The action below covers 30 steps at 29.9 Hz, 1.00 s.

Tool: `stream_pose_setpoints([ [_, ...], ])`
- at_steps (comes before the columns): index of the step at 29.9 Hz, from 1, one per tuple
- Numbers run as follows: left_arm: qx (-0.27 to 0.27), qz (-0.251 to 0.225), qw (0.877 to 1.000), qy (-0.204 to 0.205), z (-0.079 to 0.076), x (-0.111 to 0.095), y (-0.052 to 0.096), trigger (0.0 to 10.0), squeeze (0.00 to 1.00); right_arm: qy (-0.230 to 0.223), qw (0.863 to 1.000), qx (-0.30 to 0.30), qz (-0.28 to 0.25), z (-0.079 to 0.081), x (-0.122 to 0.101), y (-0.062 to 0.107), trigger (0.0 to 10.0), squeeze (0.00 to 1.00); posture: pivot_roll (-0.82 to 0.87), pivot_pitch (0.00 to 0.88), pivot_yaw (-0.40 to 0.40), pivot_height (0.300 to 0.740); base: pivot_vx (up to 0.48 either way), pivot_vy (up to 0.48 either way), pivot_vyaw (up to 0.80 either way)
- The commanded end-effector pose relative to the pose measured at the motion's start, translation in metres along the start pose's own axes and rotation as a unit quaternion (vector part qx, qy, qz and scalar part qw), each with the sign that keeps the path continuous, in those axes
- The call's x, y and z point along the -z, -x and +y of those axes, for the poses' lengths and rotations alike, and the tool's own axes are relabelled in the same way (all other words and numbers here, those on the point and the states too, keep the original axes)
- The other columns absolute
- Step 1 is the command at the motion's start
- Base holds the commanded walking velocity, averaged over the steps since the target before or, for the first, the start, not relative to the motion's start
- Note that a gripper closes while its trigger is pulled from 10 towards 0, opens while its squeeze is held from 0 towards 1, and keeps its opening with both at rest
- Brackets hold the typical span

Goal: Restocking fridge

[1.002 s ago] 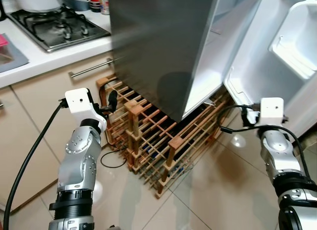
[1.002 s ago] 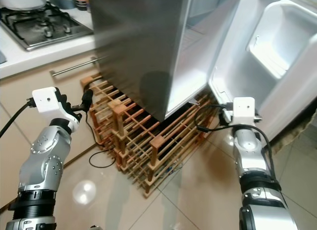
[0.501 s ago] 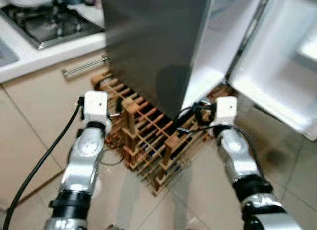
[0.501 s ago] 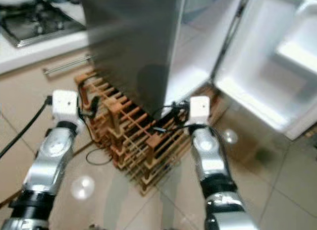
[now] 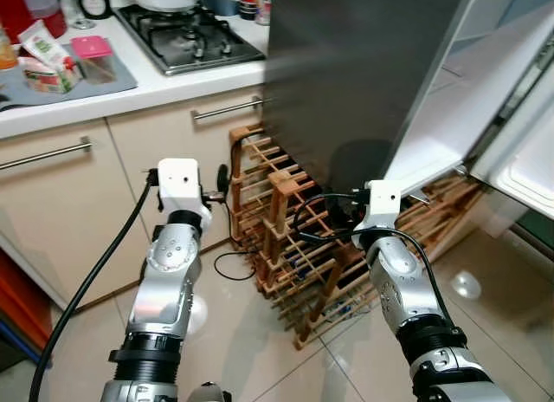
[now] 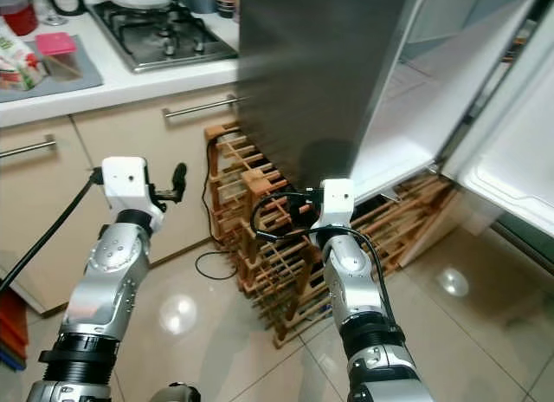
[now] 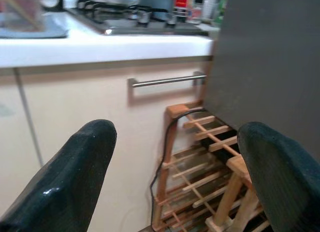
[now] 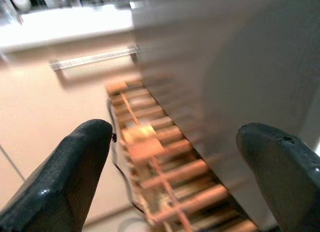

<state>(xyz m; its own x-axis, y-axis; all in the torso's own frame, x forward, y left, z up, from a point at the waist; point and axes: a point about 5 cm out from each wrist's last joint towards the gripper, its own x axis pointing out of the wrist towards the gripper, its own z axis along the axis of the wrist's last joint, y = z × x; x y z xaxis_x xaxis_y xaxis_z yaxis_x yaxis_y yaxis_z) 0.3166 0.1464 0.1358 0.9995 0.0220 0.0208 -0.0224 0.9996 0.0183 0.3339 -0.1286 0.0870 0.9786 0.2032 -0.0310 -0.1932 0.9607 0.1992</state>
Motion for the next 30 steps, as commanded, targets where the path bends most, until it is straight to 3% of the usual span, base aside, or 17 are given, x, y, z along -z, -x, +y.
stream_pose_setpoints([
  [1,0.003,-0.002,1.0,0.002,-0.005,-0.003,-0.001,10.0,0.0,-0.018,1.0,0.01,-0.008,-0.007,-0.005,0.0,10.0,0.04,0.0,0.0,-0.074,0.74,0.0,-0.461,0.65],
  [7,0.021,-0.007,1.0,0.0,-0.014,-0.004,-0.003,10.0,0.0,0.011,1.0,-0.003,-0.003,-0.004,-0.006,-0.004,10.0,0.05,0.01,0.0,-0.084,0.74,0.041,-0.221,0.65],
  [18,0.017,0.03,0.999,-0.001,-0.009,0.009,-0.009,10.0,0.0,0.008,1.0,-0.017,-0.012,0.004,-0.012,-0.011,10.0,0.05,0.03,0.0,-0.096,0.74,0.0,0.0,0.63],
  [24,0.009,0.034,0.999,0.005,-0.004,0.011,-0.009,10.0,0.0,0.012,1.0,-0.005,-0.003,-0.005,-0.006,-0.004,10.0,0.06,0.04,0.0,-0.121,0.74,0.0,0.0,0.62],
  [30,0.038,0.005,0.999,-0.009,-0.012,0.003,-0.012,10.0,0.0,0.039,0.999,0.01,-0.017,-0.015,-0.014,-0.001,10.0,0.07,0.02,0.0,-0.124,0.74,0.0,0.0,0.62],
])
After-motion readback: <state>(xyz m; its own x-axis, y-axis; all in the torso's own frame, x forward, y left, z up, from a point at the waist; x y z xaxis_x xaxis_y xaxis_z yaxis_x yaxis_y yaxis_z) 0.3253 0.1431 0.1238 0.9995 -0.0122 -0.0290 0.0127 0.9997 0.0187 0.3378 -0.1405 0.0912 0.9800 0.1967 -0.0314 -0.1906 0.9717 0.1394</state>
